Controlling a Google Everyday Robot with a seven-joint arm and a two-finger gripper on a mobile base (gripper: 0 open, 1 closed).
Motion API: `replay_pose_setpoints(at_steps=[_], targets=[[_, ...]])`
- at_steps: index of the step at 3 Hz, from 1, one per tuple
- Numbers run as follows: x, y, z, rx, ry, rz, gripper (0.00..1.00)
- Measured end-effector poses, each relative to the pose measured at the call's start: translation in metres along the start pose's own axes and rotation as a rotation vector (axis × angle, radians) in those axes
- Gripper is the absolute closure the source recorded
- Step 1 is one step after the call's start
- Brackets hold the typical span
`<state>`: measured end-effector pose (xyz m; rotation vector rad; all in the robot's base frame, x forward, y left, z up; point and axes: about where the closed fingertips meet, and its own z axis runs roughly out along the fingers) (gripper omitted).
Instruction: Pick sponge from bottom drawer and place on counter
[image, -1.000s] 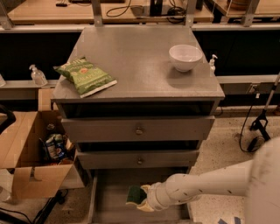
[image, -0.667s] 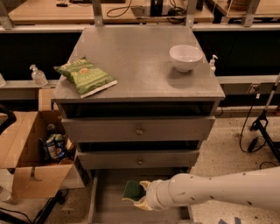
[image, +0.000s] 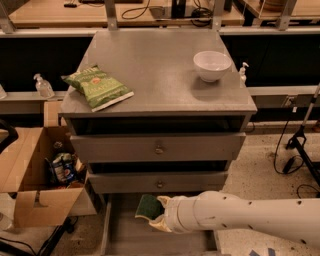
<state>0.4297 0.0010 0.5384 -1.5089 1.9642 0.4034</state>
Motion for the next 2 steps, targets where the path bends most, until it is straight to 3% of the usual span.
replay_pose_setpoints(at_steps=[1,2], targets=[[-0.029,-0.015,-0.017,0.021,-0.039,-0.025,1.00],[-0.081,-0.042,-0.088,0.074,-0.085,-0.011,1.00]])
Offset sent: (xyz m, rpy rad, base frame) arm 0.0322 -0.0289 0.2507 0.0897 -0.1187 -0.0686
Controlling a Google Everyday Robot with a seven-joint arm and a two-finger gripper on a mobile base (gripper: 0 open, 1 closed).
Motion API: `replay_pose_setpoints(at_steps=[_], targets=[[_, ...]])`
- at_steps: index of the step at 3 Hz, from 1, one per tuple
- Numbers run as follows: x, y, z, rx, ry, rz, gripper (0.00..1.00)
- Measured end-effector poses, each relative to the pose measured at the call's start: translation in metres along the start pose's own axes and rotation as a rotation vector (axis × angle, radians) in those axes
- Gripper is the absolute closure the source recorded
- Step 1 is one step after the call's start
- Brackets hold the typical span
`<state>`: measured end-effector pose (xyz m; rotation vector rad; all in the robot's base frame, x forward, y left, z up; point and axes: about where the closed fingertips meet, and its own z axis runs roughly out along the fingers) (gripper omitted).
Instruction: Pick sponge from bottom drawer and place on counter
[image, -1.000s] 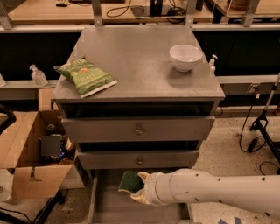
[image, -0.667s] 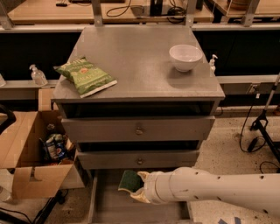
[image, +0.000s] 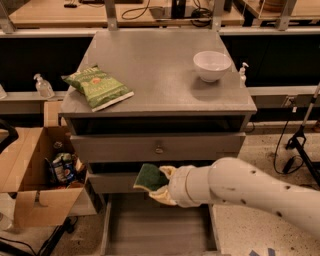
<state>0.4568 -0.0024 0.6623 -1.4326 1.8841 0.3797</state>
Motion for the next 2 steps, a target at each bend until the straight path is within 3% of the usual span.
replay_pose_setpoints(at_steps=[1,2], targets=[[-0.060,-0.034,-0.067,0.054,0.011,0.000,1.00],[-0.127,-0.096,-0.107,0.119,0.043,0.012,1.00]])
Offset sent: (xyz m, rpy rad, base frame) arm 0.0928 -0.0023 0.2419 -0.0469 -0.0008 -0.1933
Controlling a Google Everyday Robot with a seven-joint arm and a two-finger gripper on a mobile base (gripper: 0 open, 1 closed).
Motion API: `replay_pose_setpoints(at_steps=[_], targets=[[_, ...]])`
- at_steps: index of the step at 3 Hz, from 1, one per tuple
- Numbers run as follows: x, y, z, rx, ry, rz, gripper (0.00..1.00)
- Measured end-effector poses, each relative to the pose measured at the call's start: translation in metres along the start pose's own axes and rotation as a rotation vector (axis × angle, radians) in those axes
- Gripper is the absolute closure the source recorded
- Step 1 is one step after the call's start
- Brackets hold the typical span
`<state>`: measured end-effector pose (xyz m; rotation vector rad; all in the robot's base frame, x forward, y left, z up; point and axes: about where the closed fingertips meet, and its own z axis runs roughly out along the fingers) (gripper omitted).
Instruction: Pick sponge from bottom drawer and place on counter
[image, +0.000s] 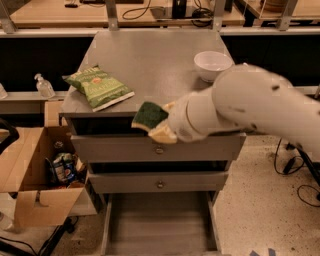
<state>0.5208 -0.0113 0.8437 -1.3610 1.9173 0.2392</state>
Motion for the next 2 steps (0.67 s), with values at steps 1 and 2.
replay_pose_setpoints(at_steps=[1,2], targets=[[-0.0512,-0.0471,-0.0016,0.047,-0.002,0.071,1.00],[-0.0540,-0.0509,-0.0014,0.049,-0.006,0.072,1.00]])
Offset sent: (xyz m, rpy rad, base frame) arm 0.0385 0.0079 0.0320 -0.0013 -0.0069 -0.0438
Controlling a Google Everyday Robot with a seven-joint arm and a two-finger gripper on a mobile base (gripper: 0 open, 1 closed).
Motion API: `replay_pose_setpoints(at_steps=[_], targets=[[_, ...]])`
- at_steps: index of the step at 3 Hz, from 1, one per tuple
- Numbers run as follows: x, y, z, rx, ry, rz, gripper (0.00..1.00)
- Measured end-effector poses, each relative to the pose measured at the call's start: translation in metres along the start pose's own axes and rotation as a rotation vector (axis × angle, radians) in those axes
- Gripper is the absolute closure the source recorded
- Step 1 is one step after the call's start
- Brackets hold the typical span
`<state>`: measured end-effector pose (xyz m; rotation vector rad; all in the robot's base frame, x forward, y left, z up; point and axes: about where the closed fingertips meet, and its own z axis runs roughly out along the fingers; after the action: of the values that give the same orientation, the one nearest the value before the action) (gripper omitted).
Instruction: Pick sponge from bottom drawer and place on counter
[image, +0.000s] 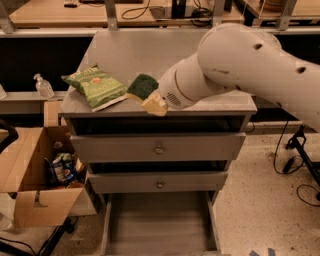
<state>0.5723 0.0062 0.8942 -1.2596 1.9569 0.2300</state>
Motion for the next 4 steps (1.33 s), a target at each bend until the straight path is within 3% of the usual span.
replay_pose_setpoints(at_steps=[1,2,3,4], targets=[[-0.026,-0.038,0.004,0.011,-0.032,0.019,1.00],[-0.029,-0.088,0.047,-0.061,0.009,0.079,1.00],[-0.006,-0.106,0.101,-0.198,0.097,0.151,1.00],[0.001,-0.119,0.141,-0.286,0.156,0.207,1.00]])
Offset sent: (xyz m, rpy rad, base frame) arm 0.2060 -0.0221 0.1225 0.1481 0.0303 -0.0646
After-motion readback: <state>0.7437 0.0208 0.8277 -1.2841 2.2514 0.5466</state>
